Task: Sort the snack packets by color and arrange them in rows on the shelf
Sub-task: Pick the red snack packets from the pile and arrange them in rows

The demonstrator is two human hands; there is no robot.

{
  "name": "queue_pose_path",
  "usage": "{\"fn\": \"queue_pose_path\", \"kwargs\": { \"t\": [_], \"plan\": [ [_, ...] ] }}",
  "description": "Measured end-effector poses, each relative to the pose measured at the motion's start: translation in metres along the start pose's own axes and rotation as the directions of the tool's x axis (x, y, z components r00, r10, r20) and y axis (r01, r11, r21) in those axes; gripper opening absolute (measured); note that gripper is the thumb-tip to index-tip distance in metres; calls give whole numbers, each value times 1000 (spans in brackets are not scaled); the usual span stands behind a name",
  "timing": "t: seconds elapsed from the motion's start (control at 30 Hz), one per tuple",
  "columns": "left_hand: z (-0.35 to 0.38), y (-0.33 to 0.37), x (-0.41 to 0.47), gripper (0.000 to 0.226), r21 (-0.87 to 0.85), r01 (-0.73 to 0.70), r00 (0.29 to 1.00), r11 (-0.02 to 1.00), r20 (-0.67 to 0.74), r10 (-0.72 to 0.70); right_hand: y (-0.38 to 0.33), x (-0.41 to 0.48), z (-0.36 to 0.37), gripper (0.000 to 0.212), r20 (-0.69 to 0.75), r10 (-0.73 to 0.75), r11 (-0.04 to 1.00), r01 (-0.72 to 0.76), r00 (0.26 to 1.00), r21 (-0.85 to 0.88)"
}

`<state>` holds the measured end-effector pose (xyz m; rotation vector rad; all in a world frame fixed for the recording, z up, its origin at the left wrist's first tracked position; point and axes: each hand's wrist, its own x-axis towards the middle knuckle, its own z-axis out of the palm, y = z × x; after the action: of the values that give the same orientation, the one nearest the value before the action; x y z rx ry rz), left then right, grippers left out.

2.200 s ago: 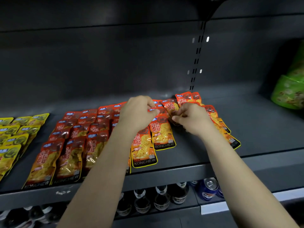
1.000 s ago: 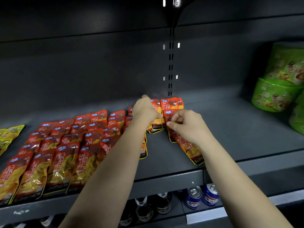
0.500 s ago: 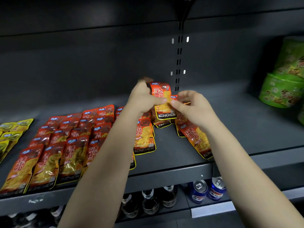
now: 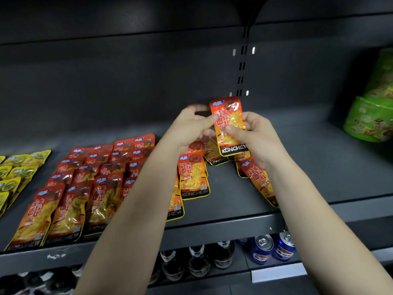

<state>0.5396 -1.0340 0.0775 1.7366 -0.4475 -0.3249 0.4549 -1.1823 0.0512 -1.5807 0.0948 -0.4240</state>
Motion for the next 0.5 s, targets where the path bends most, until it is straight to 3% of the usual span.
{"fn": "queue_pose_path", "kwargs": {
  "t": [0.1, 0.17, 0.23, 0.37, 0.5],
  "plan": [
    [-4, -10, 12, 26, 393, -11, 984, 920, -158, 80, 6, -1, -5, 19, -64, 13, 998, -17, 998, -62],
    [-6, -16, 16, 26, 666, 39, 970, 745, -205, 133, 11, -1, -7, 21, -93, 27, 995, -37, 995, -98],
    [-2, -18, 18, 41, 816, 90, 977, 571, -184, 109, 15, 0, -10, 21, -113, 30, 989, -46, 993, -143],
    [8, -16, 22, 73, 939, 126, 991, 320, -131, -6, 17, -1, -15, 19, -145, 26, 982, -52, 989, -181],
    [10, -20, 28, 90, 950, 171, 982, 263, -143, -122, 16, -3, -17, 18, -152, 23, 981, -51, 988, -187]
  ]
}}
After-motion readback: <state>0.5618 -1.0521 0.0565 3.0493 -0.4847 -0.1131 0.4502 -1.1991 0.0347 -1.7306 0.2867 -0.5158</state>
